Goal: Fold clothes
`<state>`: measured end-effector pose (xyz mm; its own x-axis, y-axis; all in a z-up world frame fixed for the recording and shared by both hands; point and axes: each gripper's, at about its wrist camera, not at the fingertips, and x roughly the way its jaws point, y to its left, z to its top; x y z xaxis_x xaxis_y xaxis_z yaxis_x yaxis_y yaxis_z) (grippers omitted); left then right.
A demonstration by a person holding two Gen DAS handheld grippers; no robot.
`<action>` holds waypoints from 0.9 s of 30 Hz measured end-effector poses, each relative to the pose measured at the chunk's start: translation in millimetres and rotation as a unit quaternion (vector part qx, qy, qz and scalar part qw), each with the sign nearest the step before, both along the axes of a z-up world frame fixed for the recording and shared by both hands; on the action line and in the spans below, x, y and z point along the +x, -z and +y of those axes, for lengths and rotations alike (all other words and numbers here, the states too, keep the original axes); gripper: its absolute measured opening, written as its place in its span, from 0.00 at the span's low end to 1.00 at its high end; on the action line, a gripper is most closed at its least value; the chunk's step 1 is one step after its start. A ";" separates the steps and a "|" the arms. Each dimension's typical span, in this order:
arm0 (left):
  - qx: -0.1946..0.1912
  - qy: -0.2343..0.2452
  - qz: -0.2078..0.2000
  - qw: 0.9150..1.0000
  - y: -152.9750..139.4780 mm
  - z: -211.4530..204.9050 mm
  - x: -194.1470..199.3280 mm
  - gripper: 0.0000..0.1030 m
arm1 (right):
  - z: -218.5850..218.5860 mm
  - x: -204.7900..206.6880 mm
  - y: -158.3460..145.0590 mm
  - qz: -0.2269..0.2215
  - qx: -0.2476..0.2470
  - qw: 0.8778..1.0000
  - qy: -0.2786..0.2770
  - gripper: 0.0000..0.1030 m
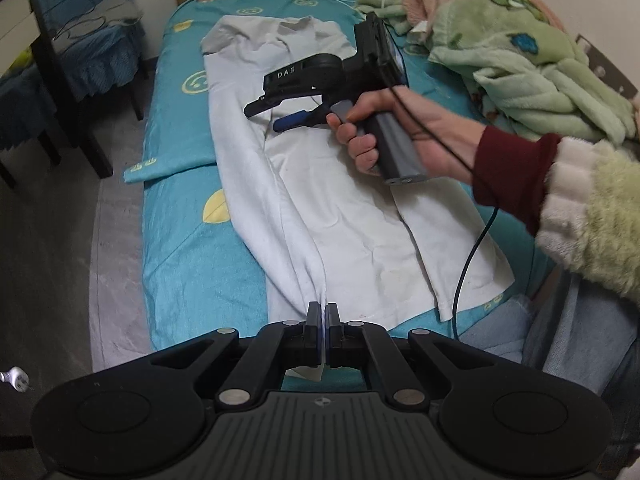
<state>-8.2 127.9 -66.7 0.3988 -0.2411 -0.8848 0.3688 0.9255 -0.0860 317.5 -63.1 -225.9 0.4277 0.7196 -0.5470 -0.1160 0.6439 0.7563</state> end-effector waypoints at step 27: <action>-0.085 -0.044 0.079 0.992 53.0 -31.0 29.4 0.45 | -55.3 -25.5 -64.4 -0.066 -0.107 0.992 0.032 0.08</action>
<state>21.2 96.9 -119.7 0.2836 -0.3621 -0.8880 0.2569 0.9208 -0.2934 292.0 -118.4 -161.6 0.5471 0.5627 -0.6197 -0.1592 0.7968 0.5829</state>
